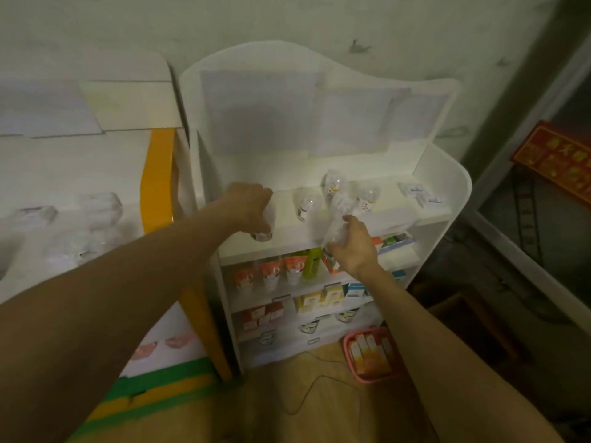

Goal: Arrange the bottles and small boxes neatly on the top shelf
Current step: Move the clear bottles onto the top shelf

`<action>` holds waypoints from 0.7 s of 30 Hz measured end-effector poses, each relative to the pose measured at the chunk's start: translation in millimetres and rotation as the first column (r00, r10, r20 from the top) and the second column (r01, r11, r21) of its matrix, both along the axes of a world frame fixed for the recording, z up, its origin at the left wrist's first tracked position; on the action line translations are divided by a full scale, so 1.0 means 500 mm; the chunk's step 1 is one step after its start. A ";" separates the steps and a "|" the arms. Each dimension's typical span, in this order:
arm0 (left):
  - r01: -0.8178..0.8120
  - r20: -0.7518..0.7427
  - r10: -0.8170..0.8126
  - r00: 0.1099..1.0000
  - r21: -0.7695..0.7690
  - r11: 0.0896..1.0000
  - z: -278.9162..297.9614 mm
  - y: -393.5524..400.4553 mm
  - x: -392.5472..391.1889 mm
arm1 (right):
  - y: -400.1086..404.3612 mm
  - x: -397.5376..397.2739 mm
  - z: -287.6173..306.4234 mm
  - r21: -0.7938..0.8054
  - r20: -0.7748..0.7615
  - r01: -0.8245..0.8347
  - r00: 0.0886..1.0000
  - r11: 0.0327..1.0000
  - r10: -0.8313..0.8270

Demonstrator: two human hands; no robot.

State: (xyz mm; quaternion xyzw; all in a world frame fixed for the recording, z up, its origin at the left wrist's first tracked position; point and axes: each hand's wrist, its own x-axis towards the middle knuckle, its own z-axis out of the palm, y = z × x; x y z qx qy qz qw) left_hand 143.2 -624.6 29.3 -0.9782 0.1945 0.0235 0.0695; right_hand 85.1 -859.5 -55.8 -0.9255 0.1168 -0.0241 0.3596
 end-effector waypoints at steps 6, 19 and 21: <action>0.004 -0.103 0.010 0.995 0.138 0.990 -0.055 -0.039 0.075 | 0.037 0.064 -0.053 -0.136 0.036 -0.169 0.984 0.976 0.175; -0.020 -0.292 0.140 0.946 0.378 0.926 -0.141 -0.001 0.268 | 0.126 0.278 -0.097 -0.145 -0.037 -0.384 0.923 0.912 0.383; -0.036 -0.285 0.159 0.945 0.392 0.919 -0.157 0.016 0.292 | 0.140 0.299 -0.108 -0.127 -0.046 -0.403 0.915 0.906 0.400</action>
